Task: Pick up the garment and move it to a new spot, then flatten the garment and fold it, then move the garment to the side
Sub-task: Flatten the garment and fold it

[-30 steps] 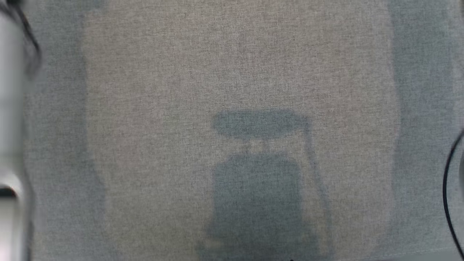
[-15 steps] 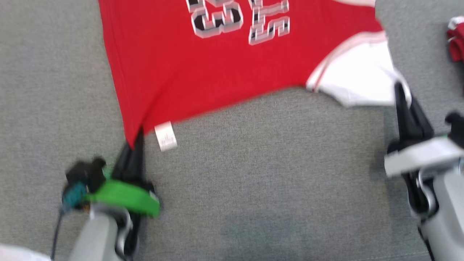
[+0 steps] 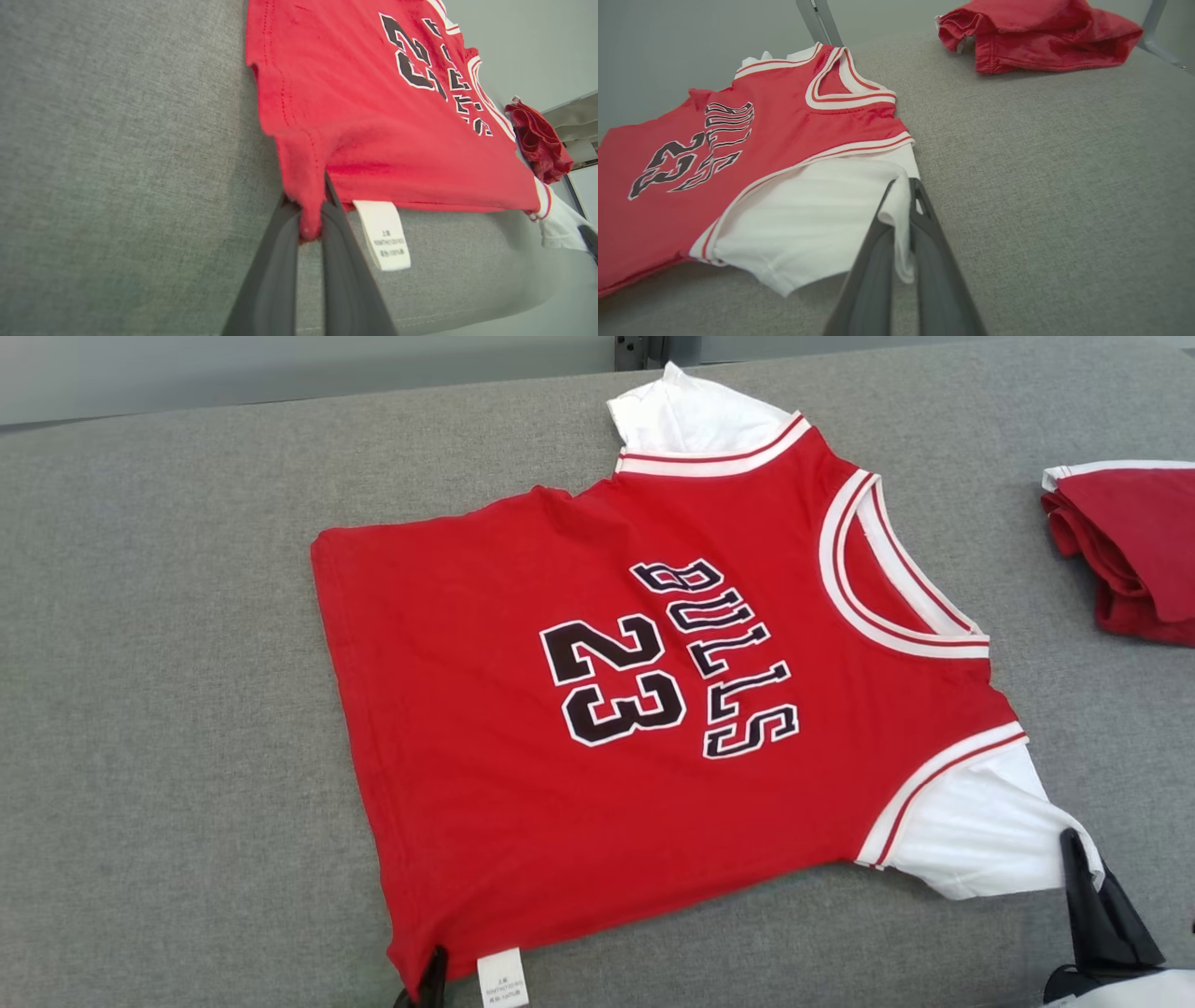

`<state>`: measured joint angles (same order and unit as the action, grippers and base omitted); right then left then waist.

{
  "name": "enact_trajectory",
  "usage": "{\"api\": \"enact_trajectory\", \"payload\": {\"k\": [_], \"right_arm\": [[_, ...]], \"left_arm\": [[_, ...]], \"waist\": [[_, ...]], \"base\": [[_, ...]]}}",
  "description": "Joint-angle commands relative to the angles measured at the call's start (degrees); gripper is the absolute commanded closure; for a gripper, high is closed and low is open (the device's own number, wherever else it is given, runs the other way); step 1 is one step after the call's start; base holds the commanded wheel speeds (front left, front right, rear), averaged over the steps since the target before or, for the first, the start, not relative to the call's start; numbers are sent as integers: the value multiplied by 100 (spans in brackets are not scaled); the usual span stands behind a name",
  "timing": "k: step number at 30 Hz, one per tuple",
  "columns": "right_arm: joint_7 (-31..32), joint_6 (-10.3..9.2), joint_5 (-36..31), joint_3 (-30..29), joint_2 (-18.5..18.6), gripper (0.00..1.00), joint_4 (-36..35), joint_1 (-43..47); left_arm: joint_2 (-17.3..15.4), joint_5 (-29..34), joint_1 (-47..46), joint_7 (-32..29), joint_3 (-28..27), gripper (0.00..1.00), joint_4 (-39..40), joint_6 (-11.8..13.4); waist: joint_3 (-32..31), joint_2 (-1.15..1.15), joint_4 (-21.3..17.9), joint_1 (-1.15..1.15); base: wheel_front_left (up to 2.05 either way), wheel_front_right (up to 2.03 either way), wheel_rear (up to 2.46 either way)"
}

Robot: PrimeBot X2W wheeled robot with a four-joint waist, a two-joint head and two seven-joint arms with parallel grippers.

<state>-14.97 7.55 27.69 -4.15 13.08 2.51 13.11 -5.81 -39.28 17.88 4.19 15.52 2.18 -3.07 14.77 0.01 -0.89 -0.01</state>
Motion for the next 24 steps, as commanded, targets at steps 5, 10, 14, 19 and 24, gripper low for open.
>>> {"api": "enact_trajectory", "payload": {"k": [5, 10, 14, 19, 24], "right_arm": [[270, -12, 64, 211, 278, 100, -228, -408], [786, -11, 120, 429, 541, 100, -341, -953], [1215, -11, 80, 613, 819, 100, -359, -1469], [1778, -11, 100, 792, 1087, 100, -214, -2095], [2085, -9, 49, 973, 1209, 100, 92, -2727]], "left_arm": [[-151, -478, 50, -680, -61, 100, 708, 65], [-306, -987, -147, -1311, -217, 100, 1311, 187], [-388, -1326, -453, -1812, -333, 100, 1650, 386], [-563, -1511, -992, -2480, -304, 100, 1772, 611], [-593, -1537, -1628, -2946, -203, 100, 1524, 831]], "waist": [[134, -1, -86, 1], [235, -1, -38, 1], [293, -1, 91, 1], [370, -1, 269, 1], [486, -1, 379, 1]], "base": [[0, 0, 0], [0, 0, 0], [0, 0, 0], [0, 0, 0], [0, 0, 0]]}}
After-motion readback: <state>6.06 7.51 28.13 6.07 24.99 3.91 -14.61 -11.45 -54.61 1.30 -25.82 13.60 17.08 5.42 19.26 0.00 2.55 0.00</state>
